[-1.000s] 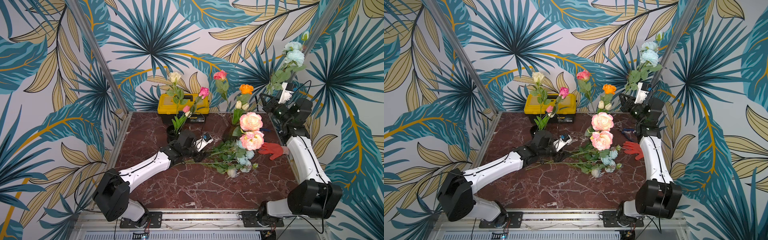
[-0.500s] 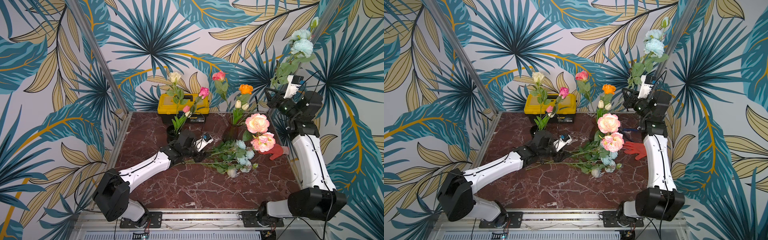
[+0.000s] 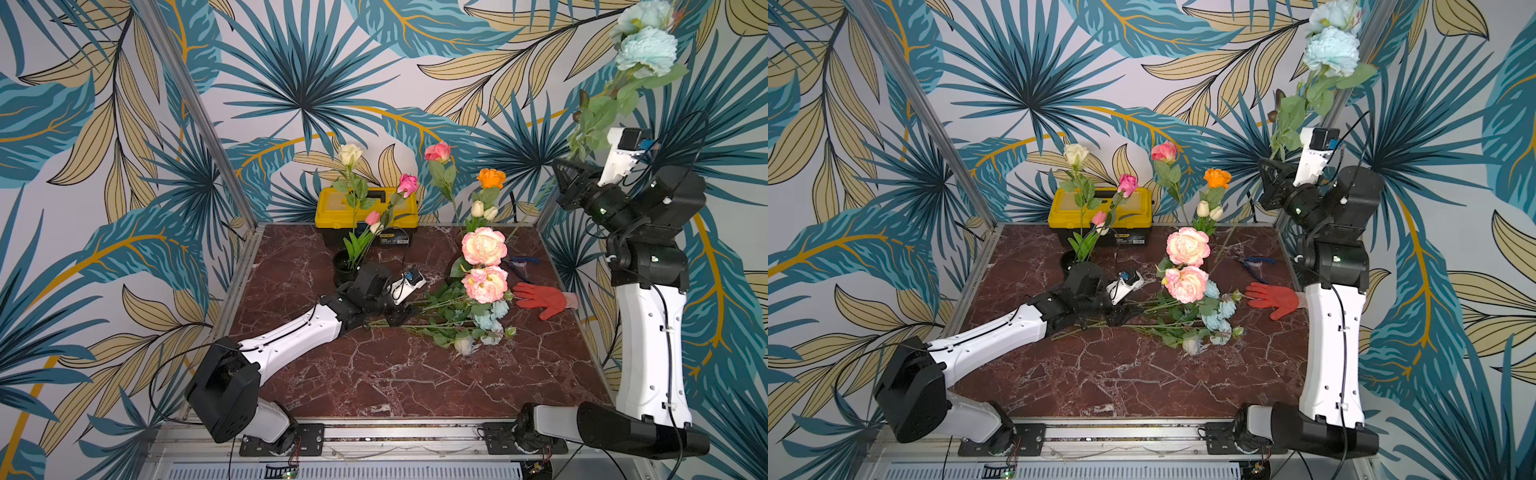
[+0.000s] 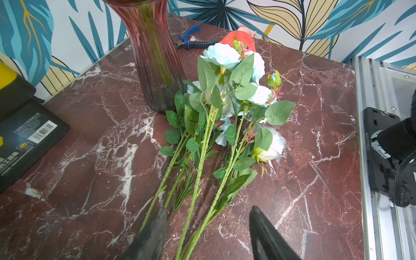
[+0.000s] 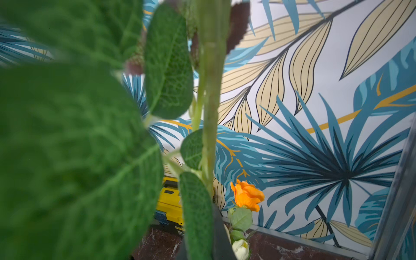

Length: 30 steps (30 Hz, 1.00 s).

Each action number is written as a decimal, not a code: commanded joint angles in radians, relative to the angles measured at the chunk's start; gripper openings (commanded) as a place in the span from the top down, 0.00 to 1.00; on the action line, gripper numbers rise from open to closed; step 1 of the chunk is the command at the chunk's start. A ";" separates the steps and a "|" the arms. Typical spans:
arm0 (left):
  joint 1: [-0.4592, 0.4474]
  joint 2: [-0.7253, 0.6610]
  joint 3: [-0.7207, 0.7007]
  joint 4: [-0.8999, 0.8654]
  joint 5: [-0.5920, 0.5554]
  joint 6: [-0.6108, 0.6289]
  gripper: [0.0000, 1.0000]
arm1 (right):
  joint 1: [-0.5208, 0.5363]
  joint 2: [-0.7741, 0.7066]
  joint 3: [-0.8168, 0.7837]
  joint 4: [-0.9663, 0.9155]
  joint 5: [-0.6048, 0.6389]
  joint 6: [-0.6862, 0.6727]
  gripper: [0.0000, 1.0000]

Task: Pick out blue flowers from the vase
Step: Pick up the flower from the vase, then place the flower at the center of the board.

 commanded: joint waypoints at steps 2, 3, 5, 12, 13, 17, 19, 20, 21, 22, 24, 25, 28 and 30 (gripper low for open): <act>0.001 -0.011 -0.004 0.034 0.022 -0.003 0.41 | 0.007 -0.037 0.037 -0.128 0.026 -0.064 0.99; 0.001 -0.013 -0.004 0.035 0.024 -0.004 0.41 | 0.007 -0.050 0.031 -0.140 0.023 -0.064 0.99; 0.000 -0.017 -0.006 0.037 0.028 -0.009 0.41 | 0.007 -0.093 -0.022 -0.138 0.024 -0.062 0.99; -0.002 -0.071 -0.017 0.052 0.110 -0.054 0.41 | 0.007 -0.315 -0.396 0.004 -0.007 0.044 0.99; -0.005 -0.077 -0.016 0.059 0.126 -0.065 0.40 | 0.008 -0.344 -0.448 0.035 -0.012 0.067 0.99; -0.043 -0.097 -0.014 0.115 0.174 -0.119 0.40 | 0.008 -0.455 -0.659 0.207 -0.024 0.170 0.99; -0.075 -0.088 -0.003 0.137 0.192 -0.142 0.40 | 0.009 -0.499 -0.750 0.315 -0.031 0.252 0.99; -0.091 -0.076 0.005 0.153 0.202 -0.155 0.40 | 0.009 -0.515 -0.792 0.359 -0.039 0.299 0.99; -0.108 -0.063 0.015 0.168 0.214 -0.167 0.40 | 0.009 -0.528 -0.826 0.394 -0.046 0.337 1.00; -0.121 -0.050 0.022 0.183 0.222 -0.178 0.40 | 0.011 -0.540 -0.855 0.415 -0.046 0.363 1.00; -0.143 -0.021 0.036 0.222 0.238 -0.207 0.40 | 0.021 -0.571 -0.906 0.433 -0.036 0.388 1.00; -0.147 -0.010 0.038 0.249 0.251 -0.227 0.40 | 0.024 -0.582 -0.923 0.436 -0.035 0.395 1.00; -0.156 0.026 0.043 0.329 0.276 -0.274 0.40 | 0.042 -0.603 -0.966 0.427 -0.051 0.418 1.00; -0.158 0.048 0.057 0.343 0.286 -0.285 0.40 | 0.061 -0.617 -0.994 0.418 -0.051 0.423 1.00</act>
